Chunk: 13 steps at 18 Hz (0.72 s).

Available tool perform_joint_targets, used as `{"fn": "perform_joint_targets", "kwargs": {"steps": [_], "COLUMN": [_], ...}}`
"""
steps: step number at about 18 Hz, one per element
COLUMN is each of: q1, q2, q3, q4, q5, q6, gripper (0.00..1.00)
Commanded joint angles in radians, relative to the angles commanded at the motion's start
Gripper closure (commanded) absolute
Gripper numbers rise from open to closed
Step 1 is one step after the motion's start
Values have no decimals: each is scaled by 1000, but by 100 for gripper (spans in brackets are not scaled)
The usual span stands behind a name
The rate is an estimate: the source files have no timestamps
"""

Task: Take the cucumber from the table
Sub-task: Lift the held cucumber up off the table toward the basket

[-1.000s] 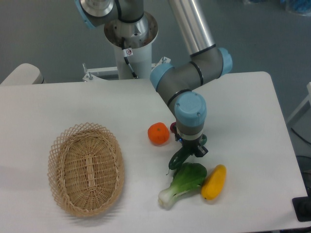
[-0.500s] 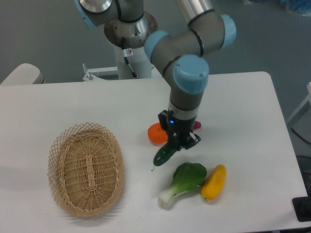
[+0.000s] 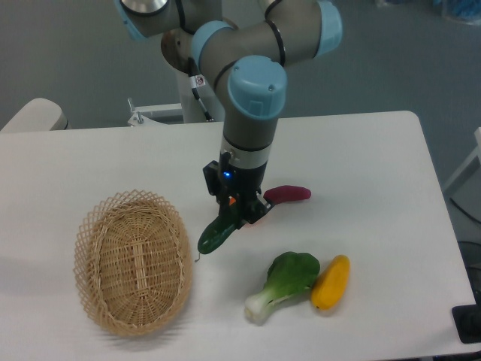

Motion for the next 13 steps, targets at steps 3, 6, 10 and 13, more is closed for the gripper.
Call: {"fn": "perform_joint_targets", "kwargs": {"steps": [3,6,10,13], "q1": [3,3,5,5], "q2": [0,-2,0,0], "q3": [2,3,3,6], "q4": [0,0,0,0], "q5": [-28,-29,-29,-28], "q6": [-2,-3,-3,-2], "gripper": [83,83,83,83]}}
